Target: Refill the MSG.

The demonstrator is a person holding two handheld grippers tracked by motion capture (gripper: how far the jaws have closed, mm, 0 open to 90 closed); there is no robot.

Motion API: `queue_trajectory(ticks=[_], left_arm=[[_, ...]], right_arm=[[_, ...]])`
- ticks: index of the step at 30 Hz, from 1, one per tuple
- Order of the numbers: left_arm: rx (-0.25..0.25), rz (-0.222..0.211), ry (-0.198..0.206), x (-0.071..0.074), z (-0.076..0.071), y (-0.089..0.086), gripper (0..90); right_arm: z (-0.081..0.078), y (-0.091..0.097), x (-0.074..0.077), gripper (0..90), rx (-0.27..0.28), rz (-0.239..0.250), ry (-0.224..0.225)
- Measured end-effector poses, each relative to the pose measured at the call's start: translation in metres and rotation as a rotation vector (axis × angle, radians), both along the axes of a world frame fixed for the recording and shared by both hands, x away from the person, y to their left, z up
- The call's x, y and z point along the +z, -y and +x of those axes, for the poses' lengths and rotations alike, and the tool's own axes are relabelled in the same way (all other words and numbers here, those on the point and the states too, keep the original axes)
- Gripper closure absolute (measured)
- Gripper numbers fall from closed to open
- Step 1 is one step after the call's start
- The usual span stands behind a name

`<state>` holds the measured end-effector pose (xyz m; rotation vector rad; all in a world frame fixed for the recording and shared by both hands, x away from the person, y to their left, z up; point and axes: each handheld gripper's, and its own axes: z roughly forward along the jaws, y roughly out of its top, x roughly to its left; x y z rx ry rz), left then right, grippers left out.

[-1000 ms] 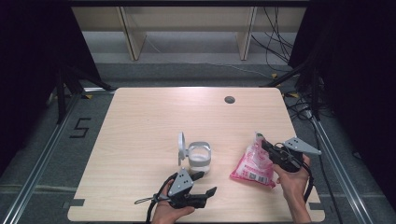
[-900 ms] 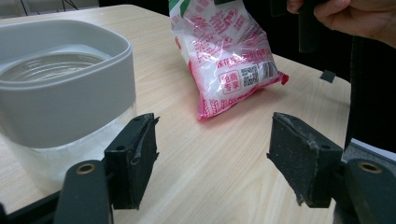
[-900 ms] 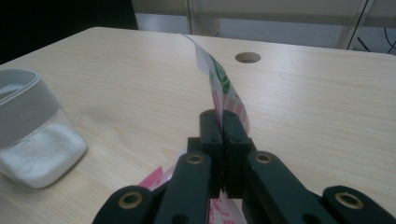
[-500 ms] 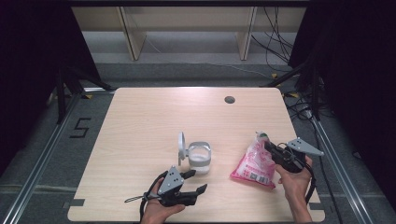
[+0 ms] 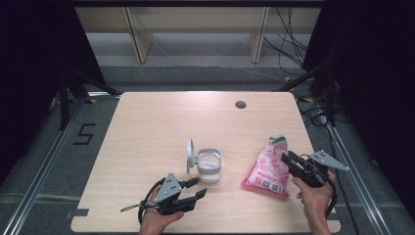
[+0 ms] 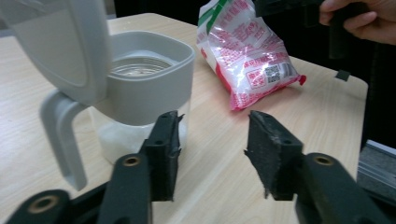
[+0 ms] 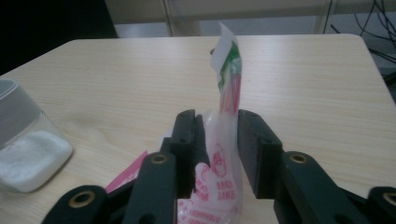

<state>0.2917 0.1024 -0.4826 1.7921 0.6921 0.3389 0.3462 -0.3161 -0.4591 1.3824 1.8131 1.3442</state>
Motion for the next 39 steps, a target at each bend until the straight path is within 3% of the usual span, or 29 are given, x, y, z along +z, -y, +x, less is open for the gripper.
queue_trajectory(ticks=[2,3,4,6,7,8,9,10,11,13,14,15,18,19,21,22,23,25,26,27,29,33,34,35,36,37,39], left_arm=[[-0.012,0.010,0.024,-0.001,0.001,-0.003,59.4],[-0.004,0.025,0.034,0.000,0.000,-0.004,65.9],[0.003,0.028,0.043,0.000,0.000,-0.005,68.0],[0.019,0.025,0.059,-0.001,0.000,-0.007,73.2],[0.015,0.045,0.062,0.000,0.000,-0.009,74.9],[0.014,0.048,0.068,0.000,0.000,-0.009,76.2],[0.009,0.061,0.082,0.000,0.000,-0.010,78.0],[0.018,0.057,0.079,0.000,0.000,-0.010,78.3],[0.021,0.048,0.082,0.000,0.000,-0.010,79.0],[0.032,0.061,0.090,0.000,-0.001,-0.013,80.2],[0.037,0.060,0.093,0.000,-0.001,-0.014,80.8],[0.038,0.070,0.101,0.000,0.000,-0.016,81.9],[0.071,0.045,0.098,-0.001,0.003,-0.020,83.2],[0.082,0.035,0.098,-0.001,0.004,-0.021,82.7],[0.094,0.044,0.099,-0.001,0.003,-0.024,84.1],[0.088,0.040,0.119,0.000,0.005,-0.025,83.7],[0.104,0.029,0.101,0.000,0.004,-0.025,83.7],[0.115,0.039,0.105,-0.001,0.005,-0.028,85.7],[0.115,0.066,0.103,0.000,0.006,-0.029,88.0],[0.124,0.053,0.095,0.000,0.006,-0.029,88.0],[0.129,0.059,0.100,-0.001,0.007,-0.031,89.0],[0.156,0.059,0.096,0.002,0.010,-0.035,89.2],[0.146,0.069,0.097,0.003,0.011,-0.035,89.3],[0.148,0.075,0.109,0.004,0.012,-0.036,89.4],[0.152,0.066,0.111,0.006,0.012,-0.038,89.4],[0.144,0.071,0.118,0.008,0.012,-0.038,89.3],[0.155,0.065,0.121,0.011,0.014,-0.040,89.3]], right_arm=[[-0.004,0.002,0.000,66.4,-0.031,-0.014,0.009],[-0.007,0.005,0.001,65.8,-0.016,-0.017,0.014],[-0.010,0.004,0.002,65.0,-0.030,0.000,0.010],[-0.014,0.006,0.003,63.6,-0.017,-0.018,0.016],[-0.017,0.004,0.003,63.4,-0.037,-0.017,0.024],[-0.021,0.001,0.004,63.2,-0.038,0.018,0.014],[-0.022,0.002,0.003,63.0,-0.026,-0.006,0.034],[-0.024,0.001,0.003,62.7,-0.031,-0.002,0.022],[-0.024,0.001,0.003,62.5,-0.016,-0.006,0.048],[-0.026,0.001,0.003,62.2,0.002,-0.019,0.026],[-0.027,0.000,0.003,61.8,-0.014,-0.038,0.033],[-0.028,-0.001,0.003,61.4,0.007,-0.027,0.041],[-0.029,-0.005,0.002,60.2,0.018,-0.020,0.048],[-0.031,-0.008,0.002,59.4,0.020,-0.002,0.027],[-0.032,-0.012,0.002,57.3,0.037,-0.011,0.024],[-0.032,-0.014,0.001,56.4,0.050,-0.011,0.035],[-0.032,-0.016,0.000,55.2,0.070,-0.037,0.041],[-0.037,-0.023,0.000,54.2,0.087,-0.035,0.011],[-0.037,-0.027,-0.002,53.9,0.096,-0.026,0.011],[-0.037,-0.028,-0.003,53.9,0.114,-0.053,0.016],[-0.040,-0.034,-0.004,53.9,0.125,-0.035,-0.014],[-0.041,-0.038,-0.006,54.0,0.162,-0.064,0.005],[-0.044,-0.040,-0.006,54.0,0.159,-0.049,-0.027],[-0.042,-0.039,-0.008,54.2,0.178,-0.073,0.001],[-0.042,-0.041,-0.009,54.2,0.191,-0.060,-0.001],[-0.042,-0.040,-0.008,54.3,0.198,-0.093,0.011],[-0.044,-0.043,-0.009,54.3,0.198,-0.080,-0.005]])
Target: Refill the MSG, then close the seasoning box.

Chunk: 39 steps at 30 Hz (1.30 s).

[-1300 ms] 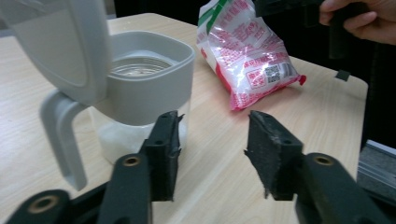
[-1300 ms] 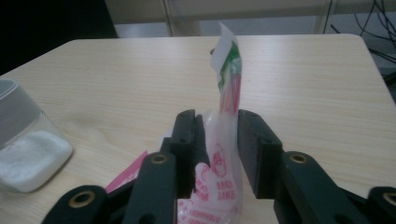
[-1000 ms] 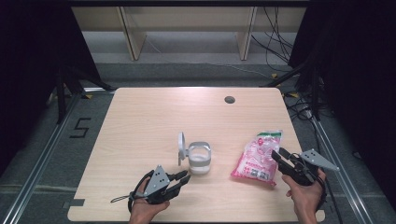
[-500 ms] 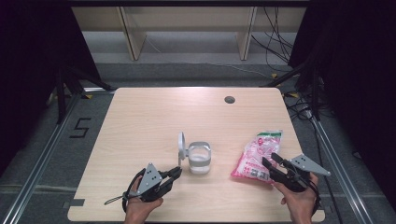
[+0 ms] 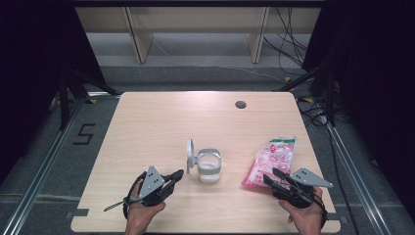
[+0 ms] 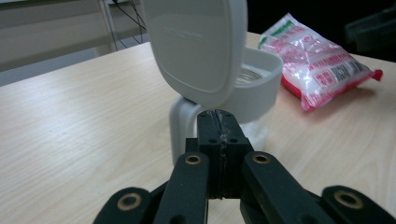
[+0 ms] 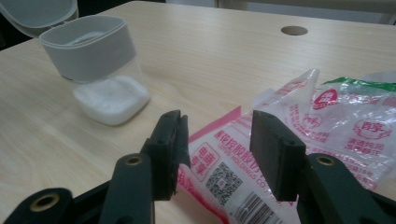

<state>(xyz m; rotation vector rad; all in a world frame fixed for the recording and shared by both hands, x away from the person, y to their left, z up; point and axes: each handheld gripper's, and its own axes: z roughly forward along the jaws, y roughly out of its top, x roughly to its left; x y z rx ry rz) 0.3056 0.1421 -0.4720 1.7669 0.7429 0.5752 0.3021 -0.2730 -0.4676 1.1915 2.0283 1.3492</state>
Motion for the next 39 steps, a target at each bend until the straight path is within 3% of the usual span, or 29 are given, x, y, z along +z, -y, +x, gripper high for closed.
queue_trajectory(ticks=[2,4,5,11,12,13,14,16,17,19,20,21,25,26,27,28,29,30,31,32,33,35,37,38,39], left_arm=[[0.008,0.013,-0.001,0.003,0.001,0.000,89.3],[0.007,0.008,0.001,0.004,0.002,0.001,89.3],[0.001,-0.003,0.005,0.005,0.003,0.001,89.3],[0.005,0.002,-0.005,0.008,0.005,0.004,89.4],[0.004,0.003,-0.002,0.009,0.005,0.004,89.4],[0.004,-0.005,0.002,0.009,0.006,0.004,89.4],[0.008,-0.004,0.003,0.010,0.006,0.004,89.4],[0.011,0.000,0.018,0.010,0.008,0.003,89.4],[0.013,0.007,0.016,0.010,0.007,0.003,89.4],[0.014,-0.003,0.019,0.010,0.008,0.003,89.4],[0.011,-0.018,0.016,0.010,0.008,0.003,89.4],[0.016,-0.023,0.015,0.010,0.008,0.004,89.3],[0.007,-0.007,0.024,0.012,0.010,0.003,89.4],[0.008,-0.011,0.024,0.011,0.010,0.004,89.4],[0.013,-0.007,0.020,0.012,0.010,0.004,89.4],[0.011,-0.002,0.021,0.012,0.011,0.004,89.4],[0.007,-0.005,0.026,0.011,0.012,0.005,89.4],[0.011,-0.002,0.022,0.012,0.012,0.005,89.4],[0.012,-0.014,0.012,0.012,0.013,0.007,89.4],[0.015,-0.015,0.012,0.013,0.013,0.008,89.4],[0.014,-0.006,0.016,0.014,0.014,0.007,89.4],[0.017,-0.005,0.022,0.016,0.015,0.008,89.4],[0.019,-0.006,0.029,0.018,0.018,0.009,89.4],[0.015,-0.005,0.028,0.019,0.018,0.010,89.4],[0.007,-0.016,0.033,0.020,0.019,0.012,89.4]], right_arm=[[0.000,-0.002,-0.001,54.2,0.005,-0.011,0.005],[-0.003,-0.004,-0.001,54.2,0.019,0.012,-0.014],[-0.003,-0.004,-0.001,54.2,0.021,-0.007,-0.007],[-0.007,-0.003,-0.001,54.1,0.020,-0.011,-0.025],[-0.005,-0.002,-0.002,53.9,0.031,-0.026,0.005],[-0.007,-0.004,-0.003,53.8,0.021,-0.004,-0.003],[-0.005,-0.004,-0.004,53.8,0.037,-0.011,0.021],[-0.010,-0.007,-0.003,53.3,0.027,0.007,-0.042],[-0.007,-0.007,-0.004,53.0,0.047,-0.015,0.003],[-0.008,-0.009,-0.004,51.6,0.047,-0.026,-0.017],[-0.009,-0.012,-0.005,51.0,0.031,0.005,-0.034],[-0.007,-0.010,-0.004,50.4,0.045,-0.019,-0.028],[-0.007,-0.011,-0.006,47.6,0.049,-0.022,-0.022],[-0.009,-0.014,-0.005,46.7,0.023,-0.002,-0.052],[-0.007,-0.013,-0.006,46.4,0.037,-0.019,-0.027],[-0.008,-0.016,-0.006,46.2,0.028,-0.003,-0.045],[-0.007,-0.014,-0.005,46.2,0.051,-0.028,-0.034],[-0.008,-0.017,-0.006,46.1,0.050,-0.006,-0.040],[-0.007,-0.017,-0.007,45.9,0.060,-0.034,-0.032],[-0.008,-0.017,-0.006,45.7,0.074,-0.030,-0.035],[-0.008,-0.018,-0.006,45.7,0.065,-0.027,-0.021],[-0.011,-0.020,-0.006,45.5,0.060,-0.011,-0.044],[-0.008,-0.018,-0.007,45.5,0.072,-0.043,-0.012],[-0.009,-0.019,-0.006,45.5,0.076,-0.036,-0.030],[-0.008,-0.019,-0.007,45.5,0.073,-0.040,-0.013]])
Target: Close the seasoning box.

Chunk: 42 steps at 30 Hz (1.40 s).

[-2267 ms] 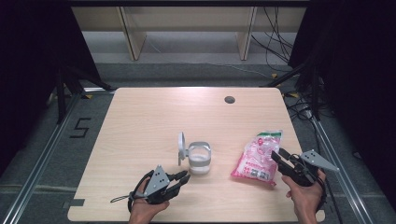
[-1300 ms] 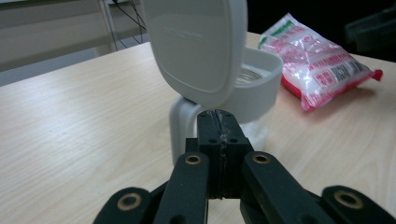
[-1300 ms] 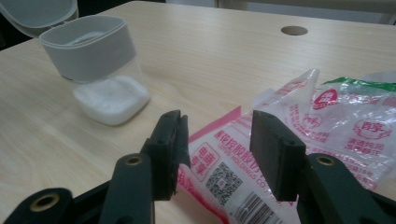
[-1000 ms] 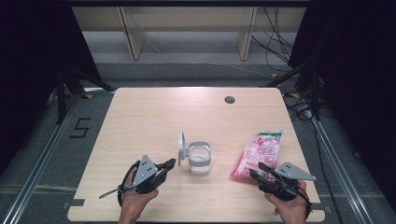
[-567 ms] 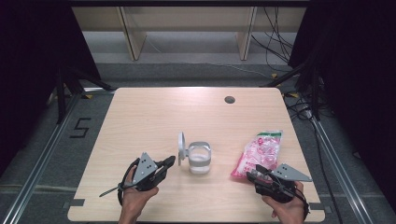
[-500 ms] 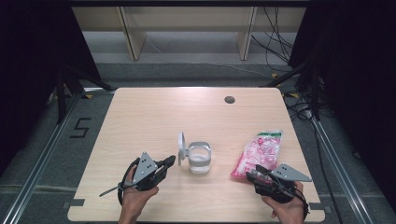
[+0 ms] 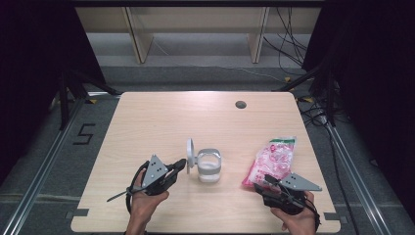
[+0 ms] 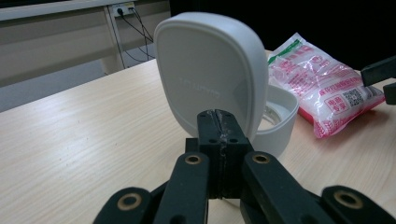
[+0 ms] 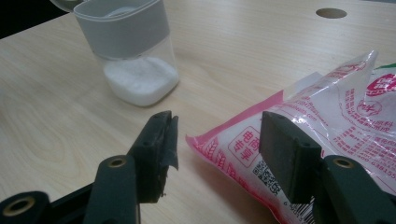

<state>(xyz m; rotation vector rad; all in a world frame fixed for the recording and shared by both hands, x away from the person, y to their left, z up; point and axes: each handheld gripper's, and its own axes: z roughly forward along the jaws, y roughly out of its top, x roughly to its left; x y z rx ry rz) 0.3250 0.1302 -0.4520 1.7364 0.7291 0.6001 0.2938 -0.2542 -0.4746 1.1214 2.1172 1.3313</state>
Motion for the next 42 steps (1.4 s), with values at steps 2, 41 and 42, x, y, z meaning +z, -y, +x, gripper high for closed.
queue_trajectory(ticks=[2,41,42], left_arm=[[-0.008,0.032,0.034,0.004,0.003,0.001,89.4],[-0.051,0.042,0.023,0.004,0.009,0.026,89.3],[-0.056,0.035,0.019,0.004,0.008,0.027,89.3]], right_arm=[[0.000,0.000,0.000,45.5,0.010,0.004,-0.018],[-0.001,-0.003,-0.001,46.0,0.004,0.004,-0.013],[-0.001,-0.002,-0.001,46.0,0.006,0.003,-0.011]])
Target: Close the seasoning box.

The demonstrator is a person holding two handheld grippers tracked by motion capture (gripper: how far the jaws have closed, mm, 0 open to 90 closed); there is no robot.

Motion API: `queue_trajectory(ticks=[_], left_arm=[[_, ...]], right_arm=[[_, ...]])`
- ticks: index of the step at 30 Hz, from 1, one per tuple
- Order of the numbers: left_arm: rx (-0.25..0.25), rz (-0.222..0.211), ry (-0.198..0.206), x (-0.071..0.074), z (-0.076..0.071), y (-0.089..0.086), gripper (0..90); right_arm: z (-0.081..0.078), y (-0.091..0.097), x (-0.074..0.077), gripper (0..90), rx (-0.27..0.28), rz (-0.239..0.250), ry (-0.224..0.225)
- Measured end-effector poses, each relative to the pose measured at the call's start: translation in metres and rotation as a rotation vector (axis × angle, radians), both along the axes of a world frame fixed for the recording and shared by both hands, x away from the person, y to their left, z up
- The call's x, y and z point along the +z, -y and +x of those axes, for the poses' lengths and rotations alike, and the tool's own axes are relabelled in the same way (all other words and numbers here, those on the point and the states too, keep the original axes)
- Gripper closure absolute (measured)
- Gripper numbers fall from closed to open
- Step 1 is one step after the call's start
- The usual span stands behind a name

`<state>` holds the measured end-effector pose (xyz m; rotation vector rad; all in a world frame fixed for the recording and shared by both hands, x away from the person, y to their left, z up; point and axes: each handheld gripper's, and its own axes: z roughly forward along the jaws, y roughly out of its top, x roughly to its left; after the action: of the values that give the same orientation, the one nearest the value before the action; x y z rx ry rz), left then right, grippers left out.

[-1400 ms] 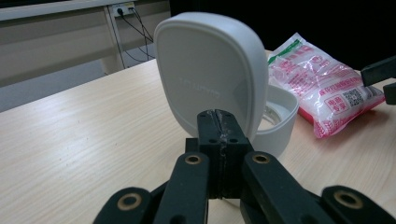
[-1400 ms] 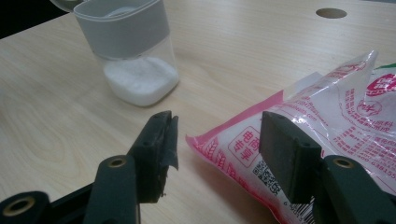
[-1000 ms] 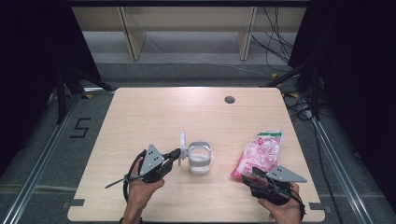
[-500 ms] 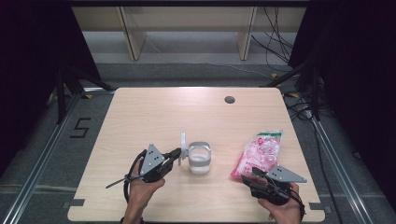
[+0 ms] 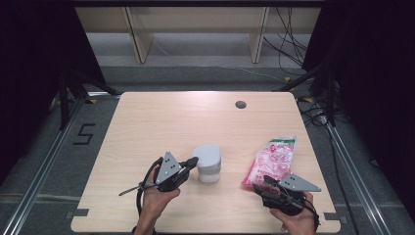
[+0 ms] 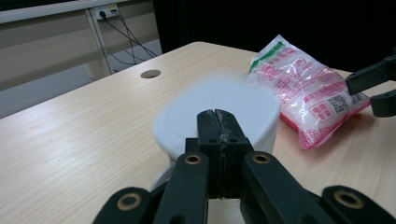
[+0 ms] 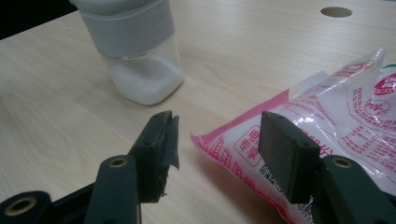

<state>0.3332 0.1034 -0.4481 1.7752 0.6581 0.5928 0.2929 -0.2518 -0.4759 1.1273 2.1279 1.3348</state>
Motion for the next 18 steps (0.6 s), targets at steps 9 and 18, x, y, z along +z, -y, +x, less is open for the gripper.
queue_trajectory(ticks=[9,18], left_arm=[[-0.015,-0.056,-0.025,-0.002,-0.005,-0.009,75.8],[-0.023,-0.077,-0.090,-0.004,-0.013,-0.009,42.5]], right_arm=[[-0.002,0.000,0.001,46.1,0.005,0.004,-0.014],[-0.002,-0.001,0.001,43.4,0.000,0.011,-0.014]])
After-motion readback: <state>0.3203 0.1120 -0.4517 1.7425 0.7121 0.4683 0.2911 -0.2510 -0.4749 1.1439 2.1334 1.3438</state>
